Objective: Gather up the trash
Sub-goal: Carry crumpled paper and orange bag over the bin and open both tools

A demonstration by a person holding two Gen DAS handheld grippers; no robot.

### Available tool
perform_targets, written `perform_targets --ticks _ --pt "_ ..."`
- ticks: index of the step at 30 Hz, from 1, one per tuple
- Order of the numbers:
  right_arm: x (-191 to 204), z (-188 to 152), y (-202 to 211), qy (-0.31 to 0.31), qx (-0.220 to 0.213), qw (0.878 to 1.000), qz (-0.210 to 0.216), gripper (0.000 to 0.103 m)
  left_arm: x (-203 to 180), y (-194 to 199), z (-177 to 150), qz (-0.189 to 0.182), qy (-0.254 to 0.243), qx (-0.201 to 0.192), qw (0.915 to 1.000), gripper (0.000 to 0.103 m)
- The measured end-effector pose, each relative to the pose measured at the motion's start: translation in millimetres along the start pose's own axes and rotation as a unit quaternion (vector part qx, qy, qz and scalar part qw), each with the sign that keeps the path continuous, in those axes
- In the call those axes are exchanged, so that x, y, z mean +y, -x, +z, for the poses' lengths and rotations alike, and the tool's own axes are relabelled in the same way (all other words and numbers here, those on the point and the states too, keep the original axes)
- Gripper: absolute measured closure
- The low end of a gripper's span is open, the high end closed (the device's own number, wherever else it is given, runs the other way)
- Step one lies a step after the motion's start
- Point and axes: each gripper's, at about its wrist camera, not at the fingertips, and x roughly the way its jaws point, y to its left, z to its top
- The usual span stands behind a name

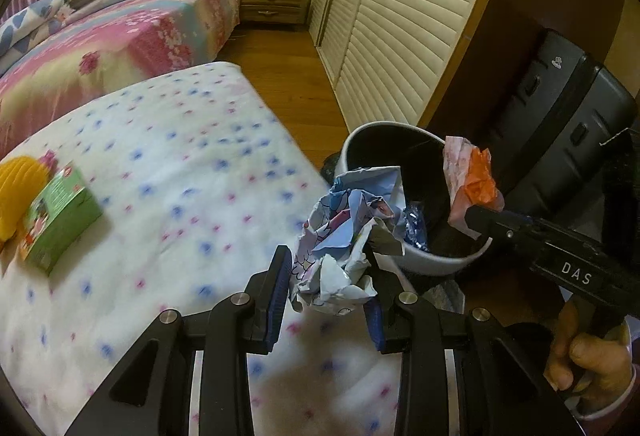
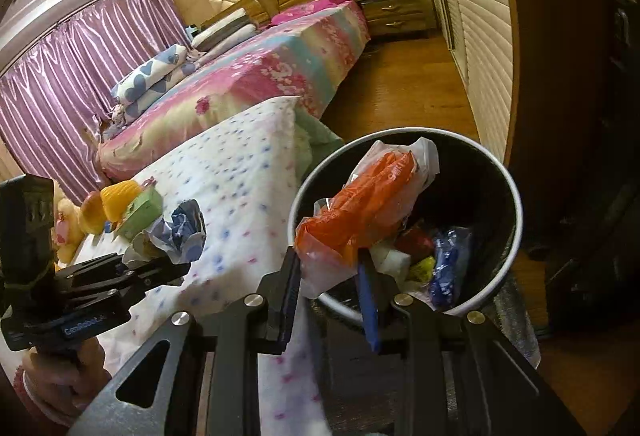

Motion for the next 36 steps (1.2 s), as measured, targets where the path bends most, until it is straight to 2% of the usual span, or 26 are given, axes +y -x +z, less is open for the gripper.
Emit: perform_targets --ticks 18,29,32,33,36 --pt "-38 19 -17 -0.021 0.016 0.999 -0.02 0.076 -32 -66 40 -0.006 -0.028 0.032 0.9991 0.07" --pt "-52 22 -27 -0.034 0.026 0.999 -0.022 0.075 -41 -86 44 -0.007 -0.039 0.049 0.998 0.069" --pt "-56 22 -28 -0.039 0.029 0.999 -0.018 0.069 -42 -85 43 -0.002 -0.041 0.049 0.9979 0.065" --pt "-56 23 -28 -0.042 0.03 0.999 -0.017 0.069 -42 -85 43 0.001 -0.04 0.051 0.9979 0.059" --pt "-60 23 -28 -0.049 0.031 0.998 -0.022 0.062 -42 -83 42 -0.005 -0.035 0.049 0.9982 0.053"
